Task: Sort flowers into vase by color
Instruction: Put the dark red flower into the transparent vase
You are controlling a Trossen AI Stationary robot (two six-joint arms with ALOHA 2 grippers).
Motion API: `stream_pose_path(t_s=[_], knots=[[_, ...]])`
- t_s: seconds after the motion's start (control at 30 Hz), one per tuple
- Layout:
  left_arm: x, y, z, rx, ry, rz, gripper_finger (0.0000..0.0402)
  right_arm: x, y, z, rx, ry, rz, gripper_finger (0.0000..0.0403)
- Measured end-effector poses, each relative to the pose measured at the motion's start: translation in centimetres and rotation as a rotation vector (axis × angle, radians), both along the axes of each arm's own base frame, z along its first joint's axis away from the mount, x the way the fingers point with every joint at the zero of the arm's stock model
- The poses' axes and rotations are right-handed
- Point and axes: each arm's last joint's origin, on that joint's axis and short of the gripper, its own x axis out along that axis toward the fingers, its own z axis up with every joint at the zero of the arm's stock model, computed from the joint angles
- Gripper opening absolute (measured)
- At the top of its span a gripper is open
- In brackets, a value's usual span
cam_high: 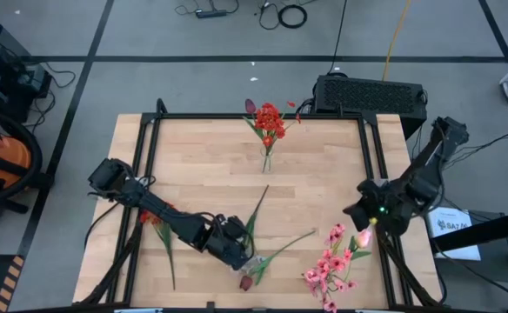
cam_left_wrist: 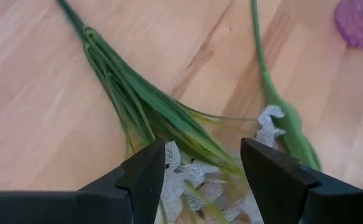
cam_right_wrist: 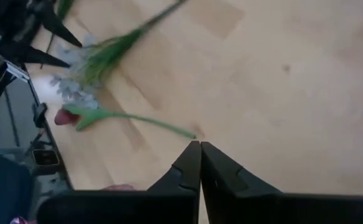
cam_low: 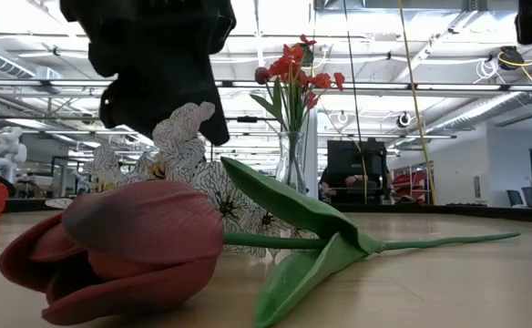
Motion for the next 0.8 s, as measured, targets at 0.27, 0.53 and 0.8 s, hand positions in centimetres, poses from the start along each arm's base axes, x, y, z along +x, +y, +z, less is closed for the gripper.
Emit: stream_pose_path(t_s=[0.27, 0.53, 0.8], knots=[[1.8, 2.0, 1.1, 0.077, -0.005, -0.189, 0.0216, 0.9, -1.1, -1.1, 0.04, 0.089, -0.02, 0.0001], [5.3, 5.1, 4.9, 0.152, -0.125, -0.294, 0.0216, 1.7, -2.2, -1.2, 0.029, 0.088, -0.117, 0.0001], [8.9, 5.7, 3.0, 0.066, -0.125, -0.333, 0.0216, 2.5, -2.5, -1.2, 0.041, 0.069, -0.17, 0.0001]])
